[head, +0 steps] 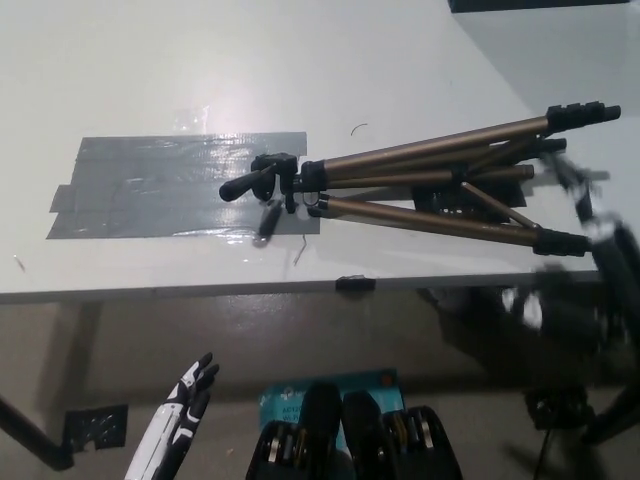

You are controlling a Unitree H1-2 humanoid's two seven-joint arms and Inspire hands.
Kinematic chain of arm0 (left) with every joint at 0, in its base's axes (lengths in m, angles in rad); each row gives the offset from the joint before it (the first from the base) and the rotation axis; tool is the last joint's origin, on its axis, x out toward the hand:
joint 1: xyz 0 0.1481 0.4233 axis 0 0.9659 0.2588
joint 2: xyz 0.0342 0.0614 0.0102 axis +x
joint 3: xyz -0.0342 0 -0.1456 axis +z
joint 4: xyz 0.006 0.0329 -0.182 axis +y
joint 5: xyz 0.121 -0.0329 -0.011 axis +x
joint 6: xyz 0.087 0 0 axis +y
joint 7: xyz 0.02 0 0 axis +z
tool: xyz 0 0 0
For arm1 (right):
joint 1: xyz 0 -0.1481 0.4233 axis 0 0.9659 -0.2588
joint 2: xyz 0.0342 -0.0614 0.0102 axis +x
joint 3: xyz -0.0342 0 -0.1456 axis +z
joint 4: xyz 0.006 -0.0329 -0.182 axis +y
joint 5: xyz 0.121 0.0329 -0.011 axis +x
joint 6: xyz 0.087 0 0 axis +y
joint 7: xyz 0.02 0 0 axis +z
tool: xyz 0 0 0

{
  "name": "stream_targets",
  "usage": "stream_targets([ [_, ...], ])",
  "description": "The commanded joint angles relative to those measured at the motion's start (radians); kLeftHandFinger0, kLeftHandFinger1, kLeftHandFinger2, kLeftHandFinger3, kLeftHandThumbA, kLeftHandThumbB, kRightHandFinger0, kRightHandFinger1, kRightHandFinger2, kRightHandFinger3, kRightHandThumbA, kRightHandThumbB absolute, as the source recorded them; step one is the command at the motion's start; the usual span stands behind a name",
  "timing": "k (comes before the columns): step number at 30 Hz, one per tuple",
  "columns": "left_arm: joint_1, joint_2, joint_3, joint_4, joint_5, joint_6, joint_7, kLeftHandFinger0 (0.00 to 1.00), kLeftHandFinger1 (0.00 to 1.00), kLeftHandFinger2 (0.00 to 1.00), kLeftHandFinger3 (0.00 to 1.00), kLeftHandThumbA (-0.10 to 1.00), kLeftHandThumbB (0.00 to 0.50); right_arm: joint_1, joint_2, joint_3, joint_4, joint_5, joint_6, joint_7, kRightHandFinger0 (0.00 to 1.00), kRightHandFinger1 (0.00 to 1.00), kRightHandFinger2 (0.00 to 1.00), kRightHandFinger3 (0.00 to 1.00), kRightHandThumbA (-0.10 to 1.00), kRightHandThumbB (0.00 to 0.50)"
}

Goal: A tripod is kept on the middle of the desk infront of the robot and the robot grabs one of its legs to pick it up and hands it to a person

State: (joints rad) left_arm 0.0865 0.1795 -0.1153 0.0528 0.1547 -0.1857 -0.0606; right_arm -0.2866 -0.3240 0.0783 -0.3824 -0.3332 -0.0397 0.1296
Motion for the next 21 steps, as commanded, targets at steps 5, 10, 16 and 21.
stream_targets([
  [5,-0.012,0.022,-0.006,-0.019,0.041,-0.047,-0.003,1.00,1.00,1.00,1.00,1.00,0.278,-0.332,-0.052,0.119,0.306,-0.221,0.158,0.093,1.00,1.00,1.00,1.00,1.00,0.387],
  [10,-0.020,0.023,-0.005,-0.018,0.041,-0.045,-0.007,1.00,1.00,1.00,1.00,1.00,0.289,-0.446,-0.056,0.210,0.499,-0.320,0.177,0.080,1.00,1.00,1.00,1.00,0.95,0.401],
  [16,-0.028,0.024,-0.008,-0.017,0.044,-0.045,-0.011,1.00,1.00,1.00,1.00,1.00,0.314,-0.529,-0.050,0.277,0.655,-0.373,0.177,0.052,1.00,1.00,1.00,1.00,0.97,0.430],
  [21,-0.033,0.023,-0.010,-0.009,0.047,-0.055,-0.008,1.00,1.00,1.00,1.00,1.00,0.301,-0.588,-0.036,0.325,0.747,-0.415,0.196,0.055,1.00,1.00,1.00,1.00,1.00,0.430],
])
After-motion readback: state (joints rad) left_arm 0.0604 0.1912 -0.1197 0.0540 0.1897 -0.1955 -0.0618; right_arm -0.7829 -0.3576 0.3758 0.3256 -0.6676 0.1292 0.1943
